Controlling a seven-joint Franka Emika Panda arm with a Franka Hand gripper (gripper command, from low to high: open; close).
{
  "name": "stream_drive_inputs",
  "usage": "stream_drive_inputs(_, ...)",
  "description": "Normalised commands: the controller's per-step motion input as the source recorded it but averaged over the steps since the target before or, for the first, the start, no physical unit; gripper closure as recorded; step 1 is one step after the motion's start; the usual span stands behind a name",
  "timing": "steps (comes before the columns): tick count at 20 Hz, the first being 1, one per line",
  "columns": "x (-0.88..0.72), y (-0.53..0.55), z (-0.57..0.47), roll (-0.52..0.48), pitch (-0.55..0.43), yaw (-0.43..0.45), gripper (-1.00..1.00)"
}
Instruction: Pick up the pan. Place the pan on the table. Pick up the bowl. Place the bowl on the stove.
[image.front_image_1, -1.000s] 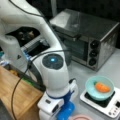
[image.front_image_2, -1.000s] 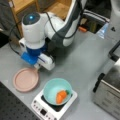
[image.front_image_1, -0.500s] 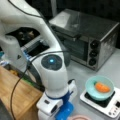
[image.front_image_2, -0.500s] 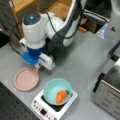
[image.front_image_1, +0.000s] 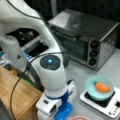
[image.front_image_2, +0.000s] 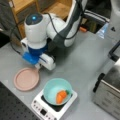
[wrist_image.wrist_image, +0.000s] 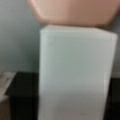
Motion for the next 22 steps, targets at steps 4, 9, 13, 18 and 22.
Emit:
stream_drive_inputs(4, -0.2, 0.06, -0.12, -0.095, -0.142, 0.034, -1.0)
stream_drive_inputs(9, -0.17, 0.07, -0.05, -0.102, -0.129, 0.035, -1.0)
stream_drive_inputs(13, -0.19, 0.1, 0.0, -0.115, -0.107, 0.027, -1.0)
stream_drive_inputs(18, -0.24, 0.11, 0.01, -0.125, -0.077, 0.012, -1.0)
stream_drive_inputs(22, -0.28, 0.13, 0.04, -0.133, -0.026, -0.002, -1.0)
